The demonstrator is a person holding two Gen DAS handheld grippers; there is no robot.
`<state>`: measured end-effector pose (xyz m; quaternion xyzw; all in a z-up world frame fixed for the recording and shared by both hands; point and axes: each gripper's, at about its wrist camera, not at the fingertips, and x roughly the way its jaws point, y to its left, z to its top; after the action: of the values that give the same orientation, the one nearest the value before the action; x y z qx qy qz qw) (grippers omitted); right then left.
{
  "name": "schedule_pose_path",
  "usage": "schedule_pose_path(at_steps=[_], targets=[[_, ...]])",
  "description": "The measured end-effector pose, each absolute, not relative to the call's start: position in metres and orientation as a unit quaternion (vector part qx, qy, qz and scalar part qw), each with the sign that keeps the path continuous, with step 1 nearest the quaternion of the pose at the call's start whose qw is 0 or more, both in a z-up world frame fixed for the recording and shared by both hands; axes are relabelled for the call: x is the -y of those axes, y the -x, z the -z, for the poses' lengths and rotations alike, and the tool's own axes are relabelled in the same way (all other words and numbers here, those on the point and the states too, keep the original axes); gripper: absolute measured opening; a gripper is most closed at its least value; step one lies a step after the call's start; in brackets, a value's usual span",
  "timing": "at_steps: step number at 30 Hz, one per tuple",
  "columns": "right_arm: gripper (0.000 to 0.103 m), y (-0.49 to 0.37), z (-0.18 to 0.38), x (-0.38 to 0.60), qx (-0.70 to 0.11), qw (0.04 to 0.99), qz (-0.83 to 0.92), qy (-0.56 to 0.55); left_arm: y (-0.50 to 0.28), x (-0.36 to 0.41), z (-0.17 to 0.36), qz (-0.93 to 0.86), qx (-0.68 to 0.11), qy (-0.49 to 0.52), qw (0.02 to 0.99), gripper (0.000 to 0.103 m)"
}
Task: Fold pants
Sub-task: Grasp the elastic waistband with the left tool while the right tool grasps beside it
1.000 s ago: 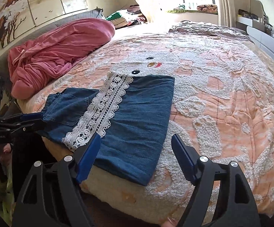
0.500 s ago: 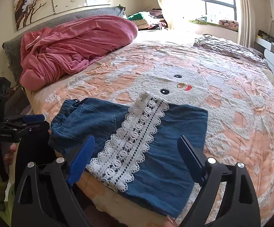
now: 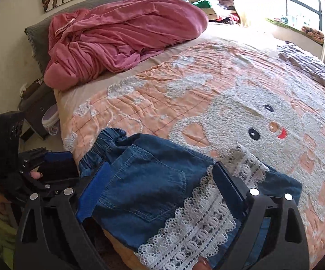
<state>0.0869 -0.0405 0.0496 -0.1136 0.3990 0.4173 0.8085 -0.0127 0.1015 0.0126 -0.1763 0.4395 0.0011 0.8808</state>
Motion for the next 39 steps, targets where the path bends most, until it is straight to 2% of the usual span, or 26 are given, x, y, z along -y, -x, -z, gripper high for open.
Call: schedule_pose_path(at_steps=[7,16,17,18,19,25,35,37,39], targets=[[0.092,-0.107,-0.039,-0.025,-0.445,0.740,-0.479,0.157,0.003,-0.097,0.001,0.019,-0.452,0.183,0.873,0.093],[0.091,-0.121,0.003,-0.084,-0.504,0.669,-0.514,0.182,-0.007,-0.100,0.018,0.025,-0.466,0.201,0.861,0.093],[0.081,-0.122,0.009,-0.089,-0.508,0.665,-0.515,0.185,-0.008,-0.100,0.019,0.024,-0.467,0.203,0.860,0.093],[0.057,-0.123,0.015,-0.093,-0.514,0.656,-0.520,0.186,-0.008,-0.100,0.020,0.024,-0.467,0.205,0.860,0.093],[0.047,-0.122,0.021,-0.096,-0.523,0.643,-0.530,0.181,-0.008,-0.100,0.020,0.022,-0.466,0.206,0.860,0.093],[0.033,-0.124,0.010,-0.074,-0.501,0.657,-0.549,0.124,-0.009,-0.103,0.024,0.018,-0.460,0.217,0.861,0.093],[0.031,-0.128,-0.041,-0.007,-0.441,0.685,-0.578,0.038,-0.008,-0.112,0.014,0.067,-0.412,0.309,0.854,0.093],[0.031,-0.129,-0.049,0.008,-0.432,0.691,-0.579,0.027,-0.011,-0.104,0.008,0.093,-0.402,0.324,0.851,0.085],[0.031,-0.130,-0.056,0.023,-0.424,0.699,-0.576,0.019,-0.015,-0.096,0.000,0.101,-0.397,0.314,0.856,0.062]])
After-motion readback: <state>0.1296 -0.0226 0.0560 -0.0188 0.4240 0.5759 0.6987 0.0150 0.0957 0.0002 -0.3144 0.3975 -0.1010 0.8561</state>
